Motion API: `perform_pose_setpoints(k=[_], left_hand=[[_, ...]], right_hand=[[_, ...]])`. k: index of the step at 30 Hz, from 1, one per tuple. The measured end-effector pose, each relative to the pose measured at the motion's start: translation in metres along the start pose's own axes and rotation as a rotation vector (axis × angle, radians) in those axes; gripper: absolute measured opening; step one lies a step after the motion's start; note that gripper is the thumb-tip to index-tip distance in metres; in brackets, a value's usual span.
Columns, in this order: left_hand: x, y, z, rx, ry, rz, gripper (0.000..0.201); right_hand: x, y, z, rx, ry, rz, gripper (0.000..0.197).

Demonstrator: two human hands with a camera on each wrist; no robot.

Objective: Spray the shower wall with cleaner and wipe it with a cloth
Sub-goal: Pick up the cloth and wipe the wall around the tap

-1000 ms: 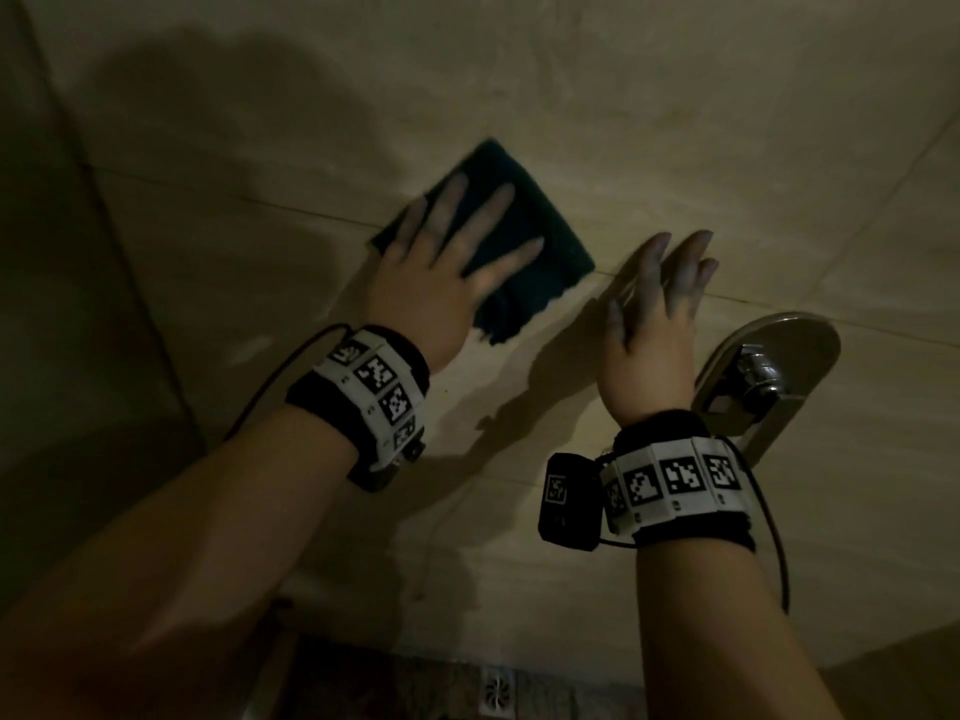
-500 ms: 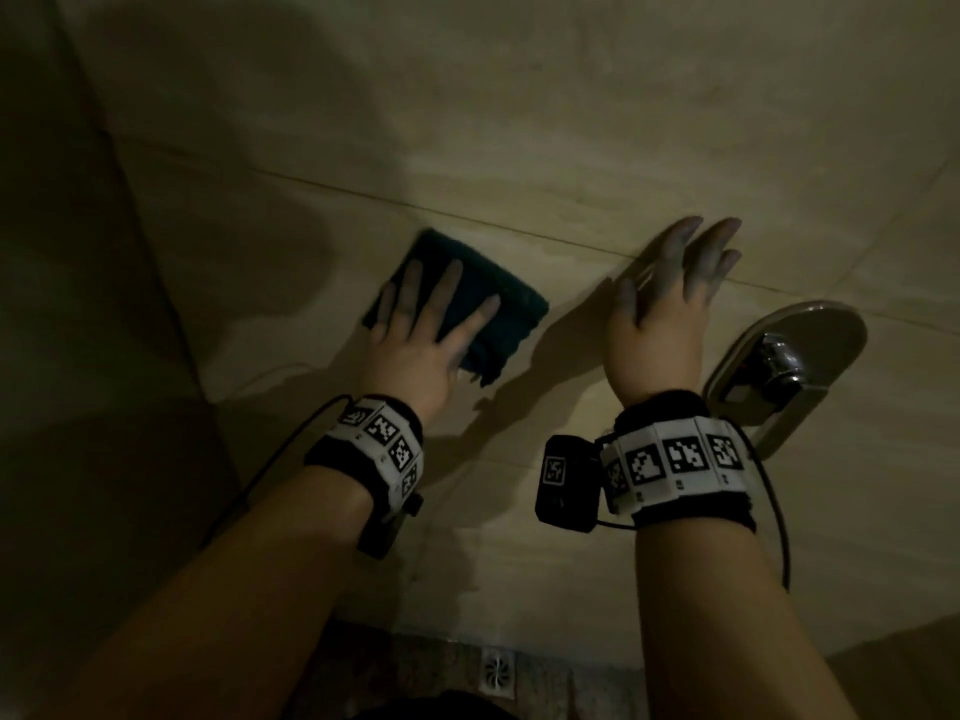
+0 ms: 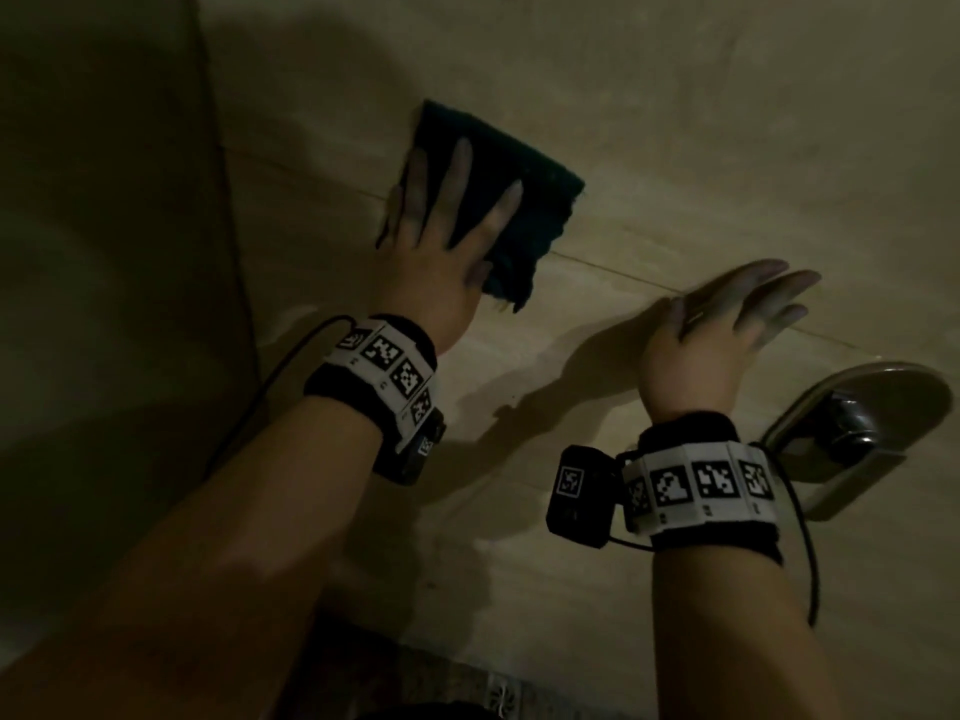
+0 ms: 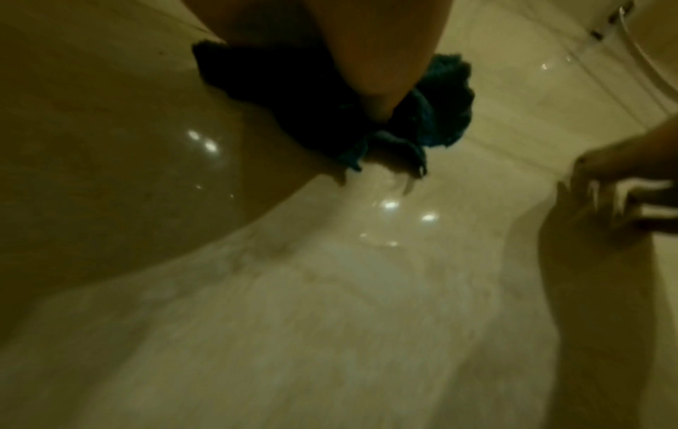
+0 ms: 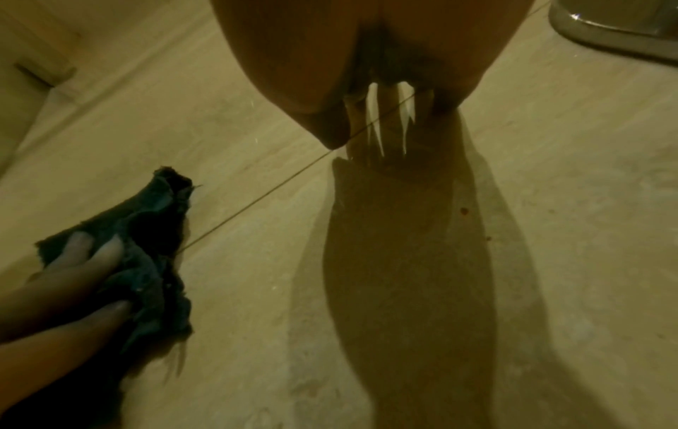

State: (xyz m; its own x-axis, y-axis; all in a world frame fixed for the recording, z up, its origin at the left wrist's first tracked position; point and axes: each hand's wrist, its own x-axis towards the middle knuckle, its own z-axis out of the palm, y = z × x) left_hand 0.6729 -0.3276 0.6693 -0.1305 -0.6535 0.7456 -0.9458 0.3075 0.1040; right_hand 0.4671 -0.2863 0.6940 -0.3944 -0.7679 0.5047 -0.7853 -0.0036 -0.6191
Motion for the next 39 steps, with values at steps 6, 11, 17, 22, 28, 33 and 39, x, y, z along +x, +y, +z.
perform_pose_setpoints(k=[6,11,17,22,28,33,39], left_hand=[[-0.034,-0.004,0.025,0.010,-0.113,-0.072,0.061],[-0.061,-0.019,0.046,0.070,-0.111,0.043,0.056],[-0.062,-0.016,0.041,0.085,-0.099,0.064,0.057],[-0.048,-0.003,0.022,0.038,-0.124,0.173,0.060],[-0.048,0.018,-0.001,-0.377,-0.228,-0.016,0.053],[-0.040,0.029,-0.008,-0.664,-0.270,-0.111,0.049],[-0.045,0.010,-0.002,-0.372,-0.387,0.046,0.078]], right_hand=[[-0.001,0.005,0.001,0.032,0.015,-0.016,0.071],[-0.002,0.008,0.003,0.012,0.015,-0.015,0.073],[-0.003,0.009,0.003,0.005,0.015,-0.018,0.074],[-0.003,0.011,0.000,-0.019,-0.012,-0.022,0.081],[-0.016,0.014,-0.015,-0.117,-0.047,-0.026,0.085],[-0.038,-0.003,0.006,0.050,-0.152,-0.135,0.056],[-0.038,-0.020,0.020,0.420,-0.269,-0.026,0.031]])
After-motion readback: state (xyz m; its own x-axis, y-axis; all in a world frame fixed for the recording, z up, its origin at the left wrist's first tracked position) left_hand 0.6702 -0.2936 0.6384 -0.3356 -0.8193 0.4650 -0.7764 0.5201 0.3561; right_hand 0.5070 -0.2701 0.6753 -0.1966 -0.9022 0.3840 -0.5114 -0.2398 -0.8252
